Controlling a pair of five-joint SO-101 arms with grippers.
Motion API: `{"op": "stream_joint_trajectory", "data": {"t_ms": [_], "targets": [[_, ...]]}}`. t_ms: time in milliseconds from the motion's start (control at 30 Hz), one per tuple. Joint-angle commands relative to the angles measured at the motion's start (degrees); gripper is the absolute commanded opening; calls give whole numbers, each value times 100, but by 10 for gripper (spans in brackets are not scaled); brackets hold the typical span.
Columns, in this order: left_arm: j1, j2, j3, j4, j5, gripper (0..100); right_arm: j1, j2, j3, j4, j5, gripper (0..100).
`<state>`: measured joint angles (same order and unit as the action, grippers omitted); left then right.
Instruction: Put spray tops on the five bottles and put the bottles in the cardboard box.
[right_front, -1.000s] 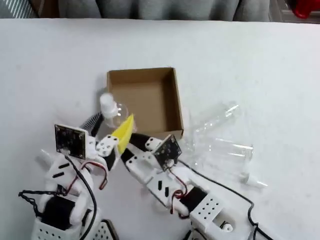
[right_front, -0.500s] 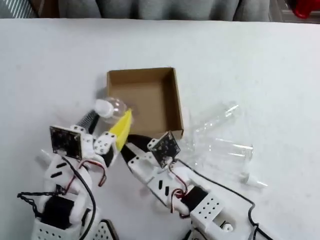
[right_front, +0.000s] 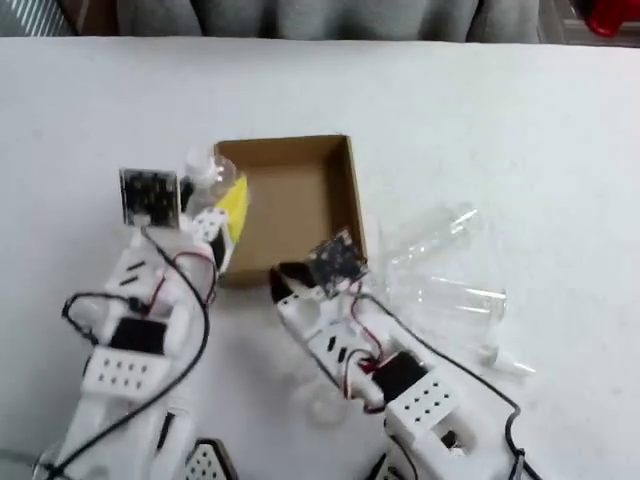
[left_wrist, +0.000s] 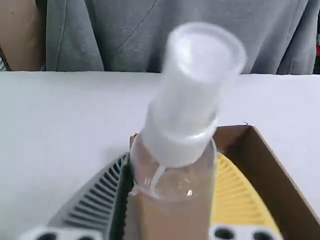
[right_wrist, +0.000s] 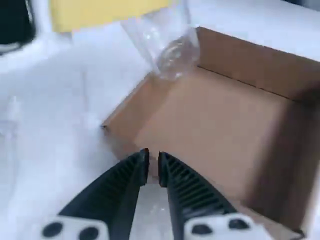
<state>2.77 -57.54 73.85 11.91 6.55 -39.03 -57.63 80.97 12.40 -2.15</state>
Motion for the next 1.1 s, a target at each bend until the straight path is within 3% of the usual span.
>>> {"op": "stream_joint_trajectory", "data": {"t_ms": [0, 167, 467, 1067], "targets": [[-119, 954, -747, -615, -9, 21, 479, -40, -615, 444, 62, 15], [-84, 1631, -1037, -958, -9, 21, 778, -40, -976, 1095, 53, 15], [-75, 2949, -1389, -1802, -9, 22, 769, 4, -985, 1103, 53, 15], [-66, 5349, -3253, -1670, -53, 21, 743, 13, -976, 1121, 53, 15]]}}
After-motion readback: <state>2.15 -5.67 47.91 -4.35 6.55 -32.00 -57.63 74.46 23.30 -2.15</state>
